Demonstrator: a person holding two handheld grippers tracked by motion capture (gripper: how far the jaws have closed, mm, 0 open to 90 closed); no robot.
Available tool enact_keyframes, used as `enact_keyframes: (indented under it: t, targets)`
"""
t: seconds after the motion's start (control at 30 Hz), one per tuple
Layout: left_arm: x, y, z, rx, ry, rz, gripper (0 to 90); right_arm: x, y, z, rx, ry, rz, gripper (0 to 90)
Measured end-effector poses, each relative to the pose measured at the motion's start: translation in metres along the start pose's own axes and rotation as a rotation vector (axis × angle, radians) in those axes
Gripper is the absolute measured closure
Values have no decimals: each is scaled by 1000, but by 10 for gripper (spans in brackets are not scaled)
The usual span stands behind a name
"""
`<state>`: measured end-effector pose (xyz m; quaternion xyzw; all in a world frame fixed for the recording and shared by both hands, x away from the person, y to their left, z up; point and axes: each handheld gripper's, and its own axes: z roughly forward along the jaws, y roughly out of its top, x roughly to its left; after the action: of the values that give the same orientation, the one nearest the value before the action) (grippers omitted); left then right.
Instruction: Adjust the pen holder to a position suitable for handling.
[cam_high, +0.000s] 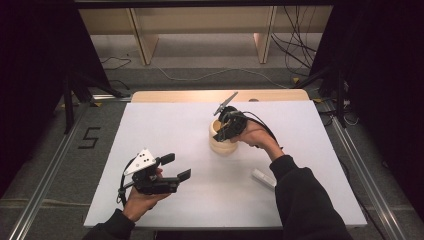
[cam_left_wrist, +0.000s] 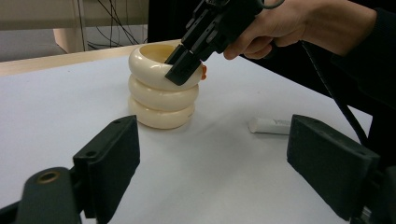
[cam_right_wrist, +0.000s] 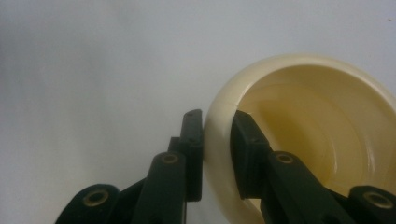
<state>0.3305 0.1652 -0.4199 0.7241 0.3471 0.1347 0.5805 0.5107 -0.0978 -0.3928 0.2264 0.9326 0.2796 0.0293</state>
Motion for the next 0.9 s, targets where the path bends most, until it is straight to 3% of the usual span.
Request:
enact_keyframes:
  t: [0.53, 0.77, 0.9]
  targets:
    - [0, 0, 0, 1, -1, 0, 167, 4, 3, 4, -11, 3, -9, 753]
    - [0, 0, 0, -5, -1, -7, 167, 3, 4, -2, -42, -5, 7, 606]
    - [0, 0, 0, 2, -2, -1, 167, 4, 3, -15, -101, -14, 26, 517]
